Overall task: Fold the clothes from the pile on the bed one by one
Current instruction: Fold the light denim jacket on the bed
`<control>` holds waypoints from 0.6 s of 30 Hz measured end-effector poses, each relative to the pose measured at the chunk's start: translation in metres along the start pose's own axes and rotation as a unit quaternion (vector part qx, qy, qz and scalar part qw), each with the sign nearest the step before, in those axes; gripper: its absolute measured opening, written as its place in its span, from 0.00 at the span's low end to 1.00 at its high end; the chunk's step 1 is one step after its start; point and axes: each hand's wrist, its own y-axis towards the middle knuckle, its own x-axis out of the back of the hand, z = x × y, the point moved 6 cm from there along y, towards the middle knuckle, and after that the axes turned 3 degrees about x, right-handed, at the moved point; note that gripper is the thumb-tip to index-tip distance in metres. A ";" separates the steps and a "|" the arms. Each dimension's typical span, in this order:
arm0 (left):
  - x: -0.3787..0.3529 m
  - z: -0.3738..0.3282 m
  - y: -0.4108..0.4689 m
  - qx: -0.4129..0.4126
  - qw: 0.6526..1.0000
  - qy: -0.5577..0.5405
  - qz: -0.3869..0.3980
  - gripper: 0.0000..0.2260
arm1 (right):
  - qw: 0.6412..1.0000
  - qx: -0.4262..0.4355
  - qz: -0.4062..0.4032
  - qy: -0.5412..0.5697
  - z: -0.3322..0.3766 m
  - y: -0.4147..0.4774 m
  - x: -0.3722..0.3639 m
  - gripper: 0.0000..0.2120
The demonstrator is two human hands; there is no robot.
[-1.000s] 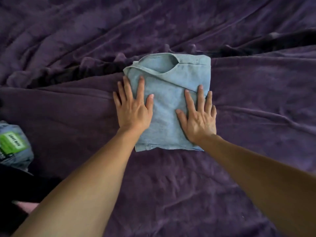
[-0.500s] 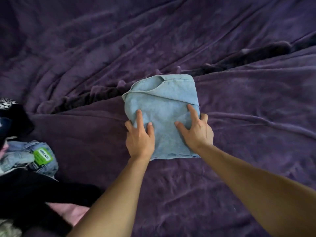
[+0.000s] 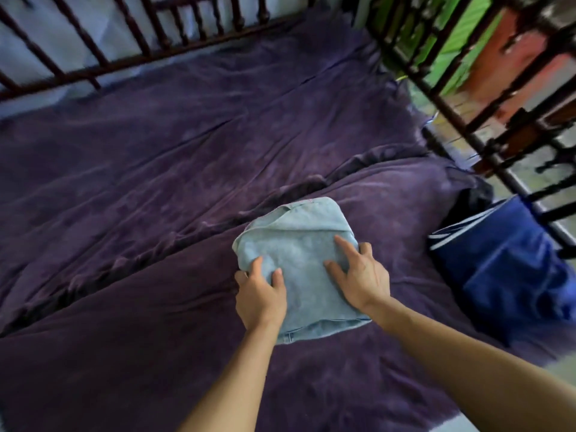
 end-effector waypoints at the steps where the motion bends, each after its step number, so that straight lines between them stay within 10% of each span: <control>1: -0.009 -0.026 -0.003 -0.012 1.000 -0.003 -0.002 0.19 | 1.000 -0.005 -0.013 0.001 -0.018 0.010 0.017 0.28; 18: -0.269 -0.356 -0.004 -0.081 0.995 -0.059 -0.009 0.22 | 0.997 0.022 -0.062 -0.047 -0.332 0.255 0.184 0.28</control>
